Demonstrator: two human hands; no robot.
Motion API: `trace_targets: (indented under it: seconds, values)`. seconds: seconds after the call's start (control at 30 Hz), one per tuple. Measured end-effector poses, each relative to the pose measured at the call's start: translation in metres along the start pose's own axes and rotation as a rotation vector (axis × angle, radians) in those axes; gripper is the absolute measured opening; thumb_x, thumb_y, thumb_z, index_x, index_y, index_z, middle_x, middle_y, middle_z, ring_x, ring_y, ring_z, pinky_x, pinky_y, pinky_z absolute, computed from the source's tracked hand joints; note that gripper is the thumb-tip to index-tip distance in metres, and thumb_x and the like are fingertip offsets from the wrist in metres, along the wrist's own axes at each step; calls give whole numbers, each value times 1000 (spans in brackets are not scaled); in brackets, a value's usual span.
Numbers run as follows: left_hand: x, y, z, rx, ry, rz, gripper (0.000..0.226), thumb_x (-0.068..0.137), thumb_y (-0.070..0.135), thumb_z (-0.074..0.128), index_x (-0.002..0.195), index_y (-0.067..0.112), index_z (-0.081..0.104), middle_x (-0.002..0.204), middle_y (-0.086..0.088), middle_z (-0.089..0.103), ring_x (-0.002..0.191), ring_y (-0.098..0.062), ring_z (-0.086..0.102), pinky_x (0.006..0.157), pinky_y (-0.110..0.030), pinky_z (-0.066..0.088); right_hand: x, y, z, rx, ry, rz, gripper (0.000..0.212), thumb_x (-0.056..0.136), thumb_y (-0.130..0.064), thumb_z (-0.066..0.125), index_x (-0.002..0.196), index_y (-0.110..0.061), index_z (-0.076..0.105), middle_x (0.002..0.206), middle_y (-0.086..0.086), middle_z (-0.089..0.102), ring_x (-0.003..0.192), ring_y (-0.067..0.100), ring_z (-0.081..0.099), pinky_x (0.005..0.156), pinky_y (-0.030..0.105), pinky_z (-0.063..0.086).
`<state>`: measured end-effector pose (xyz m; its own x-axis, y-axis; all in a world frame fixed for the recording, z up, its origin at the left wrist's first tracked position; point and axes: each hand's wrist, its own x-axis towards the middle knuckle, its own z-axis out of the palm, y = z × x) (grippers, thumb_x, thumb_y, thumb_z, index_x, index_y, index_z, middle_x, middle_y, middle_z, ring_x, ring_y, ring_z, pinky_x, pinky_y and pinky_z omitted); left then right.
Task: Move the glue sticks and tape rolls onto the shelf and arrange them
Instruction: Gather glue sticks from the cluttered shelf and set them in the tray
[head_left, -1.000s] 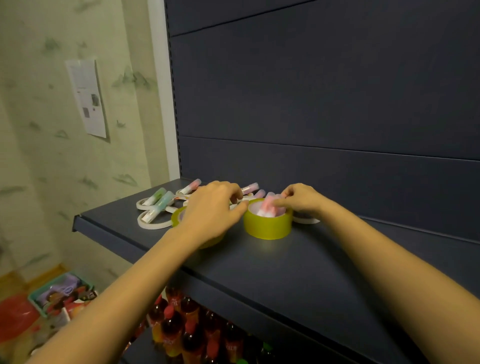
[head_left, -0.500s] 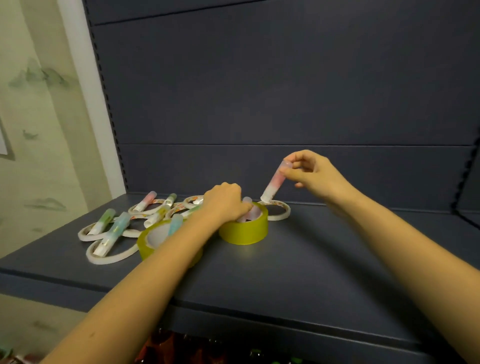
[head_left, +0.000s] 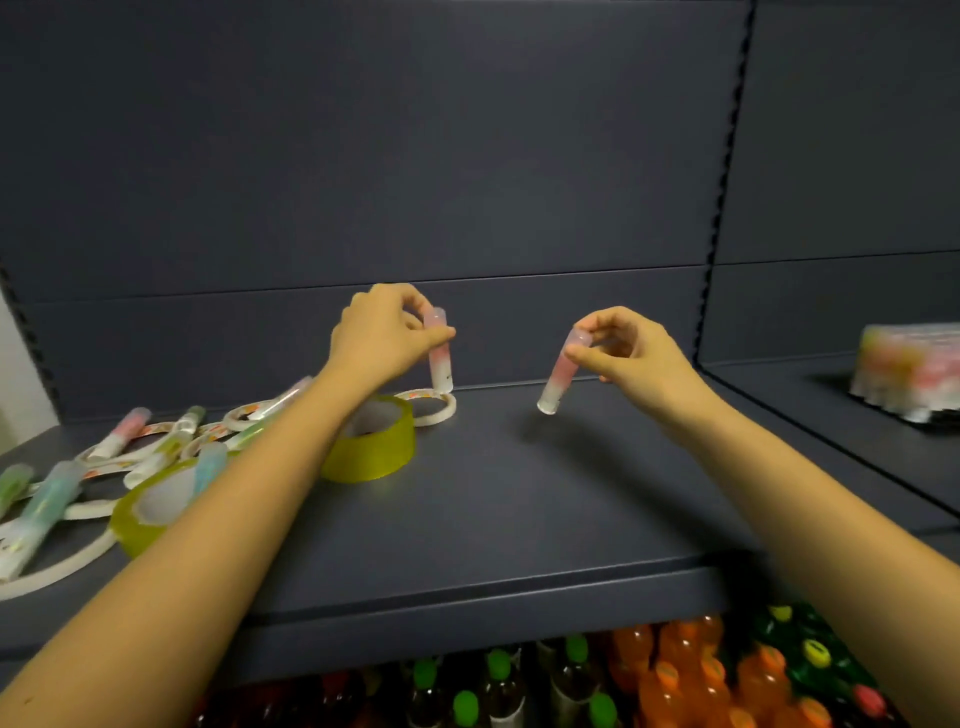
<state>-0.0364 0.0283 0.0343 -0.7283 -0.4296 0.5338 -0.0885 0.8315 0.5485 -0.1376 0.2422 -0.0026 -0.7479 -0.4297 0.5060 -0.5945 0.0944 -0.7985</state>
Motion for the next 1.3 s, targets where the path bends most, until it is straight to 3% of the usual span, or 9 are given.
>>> trace_targets:
  seconds: [0.2,0.37,0.53,0.63,0.73,0.9,1.07,1.3]
  values:
    - [-20,74,46,-100,-65,226,18,73,31,76,83,20,65,97,3,68,92,-16,63,85,-41,51,-33,11,-77,-94,98,20,9,85,-19,66,91,-23,60,89,-11,64,73,0,60,72,22,48]
    - [-43,141,99,-166,-98,328,13,74,30,74,81,23,66,85,7,68,85,-14,62,80,-37,52,-64,32,-149,-160,209,44,9,84,-15,67,92,-17,61,90,-7,64,80,8,60,73,22,48]
    - [-63,211,150,-228,-221,348,13,73,26,76,82,23,66,85,0,70,86,-20,64,82,-42,52,-89,57,-228,-207,250,66,12,84,-11,67,92,-16,59,86,-5,61,74,11,57,64,8,44]
    - [-76,248,180,-234,-226,338,14,72,24,76,82,24,66,84,0,70,85,-19,63,82,-43,52,-103,71,-276,-219,286,87,15,82,-12,69,87,-22,59,85,-3,64,71,11,60,69,22,48]
    - [-88,277,208,-257,-208,317,16,71,22,77,83,22,66,84,2,70,79,-16,64,80,-43,53,-116,86,-314,-223,285,74,19,81,-11,70,85,-26,58,82,-6,62,68,2,58,72,24,48]
    - [-101,313,244,-287,-149,288,18,72,17,74,86,20,62,84,6,67,74,-16,64,77,-42,54,-122,108,-358,-213,263,77,15,82,-11,70,91,-17,60,88,-2,63,79,13,58,80,37,51]
    - [-95,332,269,-232,-146,264,21,70,19,76,82,23,59,83,4,68,78,-15,65,78,-39,54,-115,123,-382,-239,247,26,16,82,-11,69,94,-16,59,85,-10,61,74,2,56,72,15,45]
    - [-67,349,303,-159,-144,272,24,69,26,80,81,24,60,79,6,66,75,-11,62,75,-30,52,-86,147,-400,-275,223,-5,17,84,-13,68,98,-15,58,90,-7,59,72,-4,55,63,2,41]
